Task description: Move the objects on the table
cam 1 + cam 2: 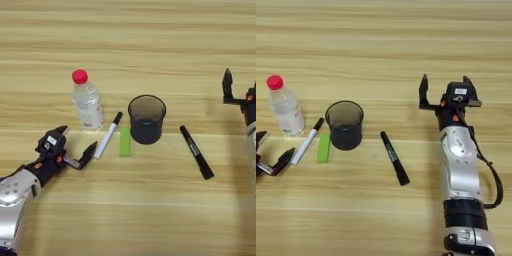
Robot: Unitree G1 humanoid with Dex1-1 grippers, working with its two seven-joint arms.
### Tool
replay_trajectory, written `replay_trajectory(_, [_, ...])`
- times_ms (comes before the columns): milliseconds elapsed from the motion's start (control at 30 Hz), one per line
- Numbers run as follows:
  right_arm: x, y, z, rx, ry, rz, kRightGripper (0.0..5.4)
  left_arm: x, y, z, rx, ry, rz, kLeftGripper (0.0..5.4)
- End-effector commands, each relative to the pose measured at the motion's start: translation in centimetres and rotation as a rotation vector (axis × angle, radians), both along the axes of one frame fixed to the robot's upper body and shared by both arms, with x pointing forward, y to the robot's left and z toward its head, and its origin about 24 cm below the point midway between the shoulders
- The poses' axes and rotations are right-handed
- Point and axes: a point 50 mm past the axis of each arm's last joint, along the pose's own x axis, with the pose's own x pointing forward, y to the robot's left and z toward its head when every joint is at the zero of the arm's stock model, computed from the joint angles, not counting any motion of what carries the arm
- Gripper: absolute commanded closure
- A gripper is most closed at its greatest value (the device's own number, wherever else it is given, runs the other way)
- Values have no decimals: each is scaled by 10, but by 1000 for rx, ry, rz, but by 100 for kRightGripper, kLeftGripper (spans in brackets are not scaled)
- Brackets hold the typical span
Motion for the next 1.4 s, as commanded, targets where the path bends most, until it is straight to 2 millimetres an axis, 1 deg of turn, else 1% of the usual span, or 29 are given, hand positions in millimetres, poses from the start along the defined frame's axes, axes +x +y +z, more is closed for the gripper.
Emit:
replay_trajectory(33, [3,2,5,8,-15,0,0,-5,-3,4,-21,19,-38,2])
replay_trajectory(333, [3,4,5,8,-16,0,0,-9,-7,9,-26,28,-91,2])
replay_trajectory(633, [3,6,6,10,-20,0,0,-18,-19,2,-16,77,-185,2])
replay_trajectory(867, [3,7,6,18,-22,2,0,-13,-26,0,32,78,-203,2])
replay_trajectory(1400, [3,11,9,27,-31,10,0,-5,-20,-9,56,113,-159,2])
